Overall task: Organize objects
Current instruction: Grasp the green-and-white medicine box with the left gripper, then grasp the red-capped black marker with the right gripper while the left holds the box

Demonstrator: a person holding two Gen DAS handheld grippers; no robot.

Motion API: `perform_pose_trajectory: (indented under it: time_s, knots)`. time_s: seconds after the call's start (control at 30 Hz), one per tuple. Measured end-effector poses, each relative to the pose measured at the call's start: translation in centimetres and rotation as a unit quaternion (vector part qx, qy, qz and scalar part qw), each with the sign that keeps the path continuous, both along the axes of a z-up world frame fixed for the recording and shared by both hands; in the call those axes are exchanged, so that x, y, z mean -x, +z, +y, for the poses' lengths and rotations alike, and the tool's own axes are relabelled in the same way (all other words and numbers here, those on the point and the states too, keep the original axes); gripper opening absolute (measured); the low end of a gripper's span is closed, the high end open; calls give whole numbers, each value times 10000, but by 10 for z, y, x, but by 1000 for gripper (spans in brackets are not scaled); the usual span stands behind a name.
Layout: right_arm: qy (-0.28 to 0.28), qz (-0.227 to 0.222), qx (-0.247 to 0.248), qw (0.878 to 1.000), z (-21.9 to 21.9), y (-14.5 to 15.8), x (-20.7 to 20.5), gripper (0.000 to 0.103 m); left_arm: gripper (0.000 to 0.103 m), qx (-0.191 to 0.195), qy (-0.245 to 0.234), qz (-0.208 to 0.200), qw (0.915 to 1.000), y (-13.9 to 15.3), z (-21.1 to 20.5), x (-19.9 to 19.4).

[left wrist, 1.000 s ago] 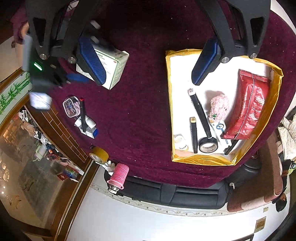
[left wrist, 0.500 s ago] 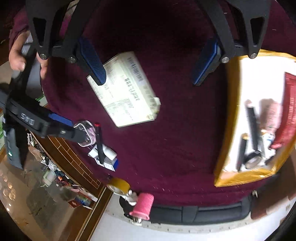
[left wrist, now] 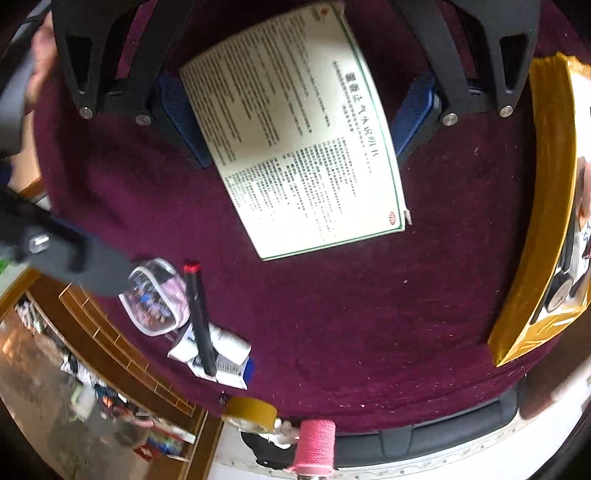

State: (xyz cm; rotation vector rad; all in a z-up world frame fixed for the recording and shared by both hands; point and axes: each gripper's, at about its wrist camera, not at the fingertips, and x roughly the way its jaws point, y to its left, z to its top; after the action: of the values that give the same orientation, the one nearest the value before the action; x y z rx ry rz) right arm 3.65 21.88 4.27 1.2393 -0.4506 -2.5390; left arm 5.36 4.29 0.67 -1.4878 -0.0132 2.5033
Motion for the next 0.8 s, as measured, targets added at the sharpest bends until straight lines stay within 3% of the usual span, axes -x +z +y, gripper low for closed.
perform_pose_trajectory:
  time_s: [0.03, 0.1, 0.17, 0.3, 0.37, 0.63, 0.8]
  knots:
    - [-35, 21, -34, 10000, 3, 1, -1, 99, 91, 1, -26, 61, 10000, -1, -2, 0]
    - [-90, 32, -73, 9999, 10, 1, -1, 99, 75, 32, -94, 185, 9998, 2, -5, -2]
    - [-157, 1, -76, 9998, 16, 1, 1, 99, 71, 34, -181, 270, 9995, 6, -8, -5]
    - [-322, -67, -167, 9993, 20, 0, 7, 99, 71, -37, -240, 428, 9988, 18, -18, -14]
    - [-374, -89, -291, 9988, 19, 0, 13, 99, 71, -260, -241, 549, 9979, 28, -28, -20]
    - [-500, 107, -402, 9979, 29, 26, 34, 99, 71, -684, -119, 857, 9939, 55, -57, -38]
    - [140, -96, 110, 9998, 8, 27, 66, 99, 71, -686, -95, 904, 9935, 56, -64, -45]
